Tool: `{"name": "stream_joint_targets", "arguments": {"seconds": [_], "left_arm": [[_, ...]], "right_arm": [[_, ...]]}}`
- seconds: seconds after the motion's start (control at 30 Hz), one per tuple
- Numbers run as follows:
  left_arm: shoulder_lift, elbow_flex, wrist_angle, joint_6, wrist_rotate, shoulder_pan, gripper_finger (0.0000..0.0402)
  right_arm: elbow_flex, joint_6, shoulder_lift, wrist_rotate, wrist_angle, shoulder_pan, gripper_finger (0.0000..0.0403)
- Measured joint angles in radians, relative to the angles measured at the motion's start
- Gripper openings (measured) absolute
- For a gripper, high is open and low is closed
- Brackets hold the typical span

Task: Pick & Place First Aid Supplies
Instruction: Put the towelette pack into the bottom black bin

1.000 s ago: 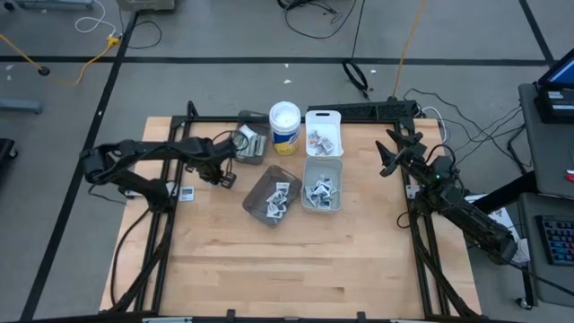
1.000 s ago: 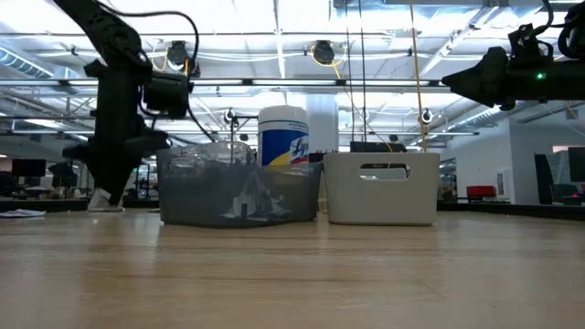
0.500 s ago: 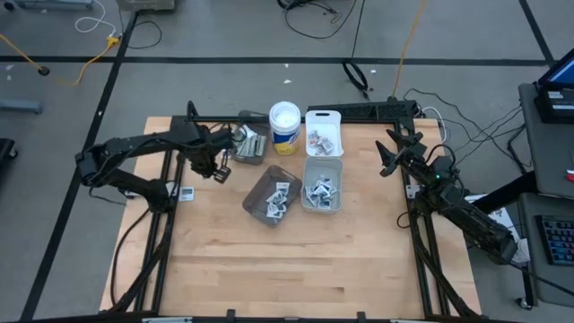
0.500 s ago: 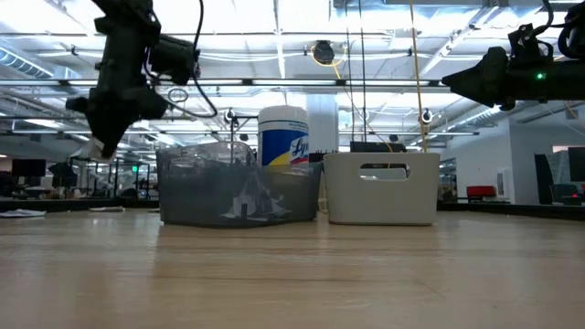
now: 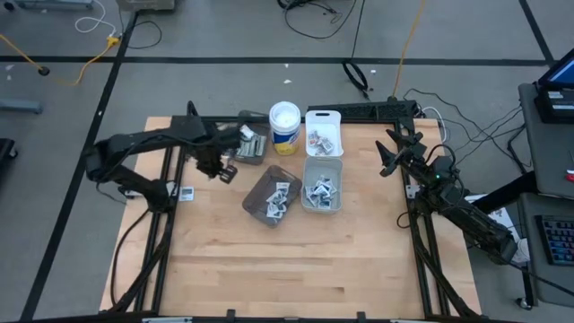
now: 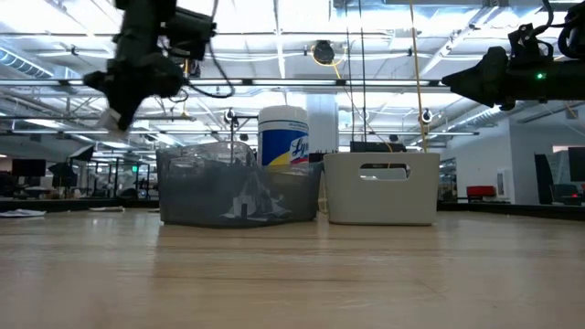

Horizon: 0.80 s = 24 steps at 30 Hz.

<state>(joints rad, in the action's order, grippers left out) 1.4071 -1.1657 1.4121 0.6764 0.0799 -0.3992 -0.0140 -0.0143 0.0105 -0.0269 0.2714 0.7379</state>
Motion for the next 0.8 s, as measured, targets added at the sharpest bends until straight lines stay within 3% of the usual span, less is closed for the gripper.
{"name": "stream_joint_targets", "arguments": {"seconds": [0.43,0.8], "left_arm": [[0.341,-0.392,-0.003,0.045,0.01,0.195,0.001],[0.579,-0.728,-0.001,0.041,0.07,0.269,0.0006]], "right_arm": [[0.0,0.0,0.0,0.0,0.0,0.0,0.0263],[0.0,0.0,0.0,0.0,0.0,0.0,0.0263]]}}
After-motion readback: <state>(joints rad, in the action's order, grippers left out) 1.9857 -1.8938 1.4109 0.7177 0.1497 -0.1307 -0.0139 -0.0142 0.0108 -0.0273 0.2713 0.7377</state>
